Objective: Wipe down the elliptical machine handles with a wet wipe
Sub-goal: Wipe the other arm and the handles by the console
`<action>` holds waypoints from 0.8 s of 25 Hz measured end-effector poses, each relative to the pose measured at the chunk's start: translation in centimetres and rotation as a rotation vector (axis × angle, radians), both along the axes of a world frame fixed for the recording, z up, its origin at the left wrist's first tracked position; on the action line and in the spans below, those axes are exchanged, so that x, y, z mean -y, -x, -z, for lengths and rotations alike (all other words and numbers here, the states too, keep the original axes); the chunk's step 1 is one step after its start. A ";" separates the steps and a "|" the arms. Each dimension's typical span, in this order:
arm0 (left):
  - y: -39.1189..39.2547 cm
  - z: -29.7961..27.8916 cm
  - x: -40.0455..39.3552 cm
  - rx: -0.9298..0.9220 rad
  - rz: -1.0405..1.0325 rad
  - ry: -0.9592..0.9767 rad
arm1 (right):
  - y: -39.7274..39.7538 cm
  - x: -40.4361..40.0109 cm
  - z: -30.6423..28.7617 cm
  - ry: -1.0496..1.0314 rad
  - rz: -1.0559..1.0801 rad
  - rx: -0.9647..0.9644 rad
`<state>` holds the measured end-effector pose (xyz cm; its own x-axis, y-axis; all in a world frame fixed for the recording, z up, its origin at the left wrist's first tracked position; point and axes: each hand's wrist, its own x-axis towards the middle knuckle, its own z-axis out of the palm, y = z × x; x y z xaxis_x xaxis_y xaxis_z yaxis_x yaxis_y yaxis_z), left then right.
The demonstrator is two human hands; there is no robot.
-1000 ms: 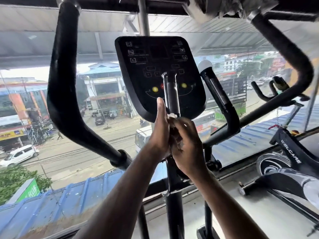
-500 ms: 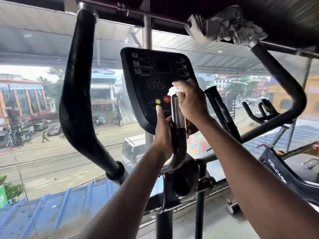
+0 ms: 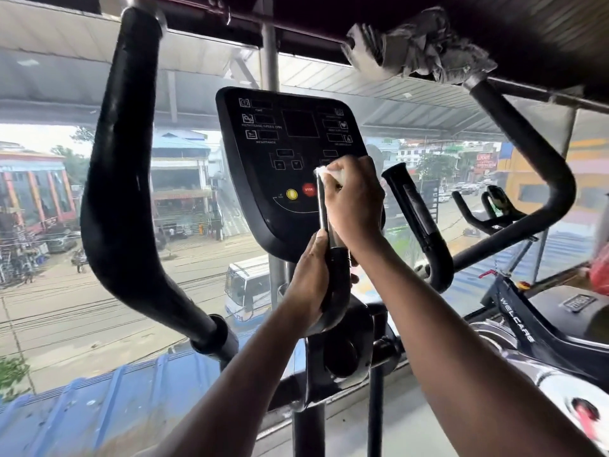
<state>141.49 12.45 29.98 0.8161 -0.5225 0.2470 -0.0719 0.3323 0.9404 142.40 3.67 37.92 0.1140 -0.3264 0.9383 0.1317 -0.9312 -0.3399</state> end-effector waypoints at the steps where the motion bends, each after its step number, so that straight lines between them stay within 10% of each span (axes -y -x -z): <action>1: -0.1 0.7 0.2 0.030 -0.035 -0.017 | -0.2 0.2 0.2 -0.137 -0.063 -0.023; 8: -0.7 2.1 1.0 0.127 -0.106 0.065 | 1.2 -0.1 1.0 -0.894 -1.132 -0.419; 13: -1.0 2.9 1.0 0.167 -0.205 0.099 | 4.0 -2.4 8.2 -0.740 -0.697 -0.320; 17: -0.9 3.1 0.8 0.196 -0.246 0.073 | 5.9 -3.0 11.8 -0.943 -0.975 -0.185; 20: -1.1 3.5 0.8 0.253 -0.165 -0.006 | 6.2 -2.9 10.9 -0.649 -0.709 -0.116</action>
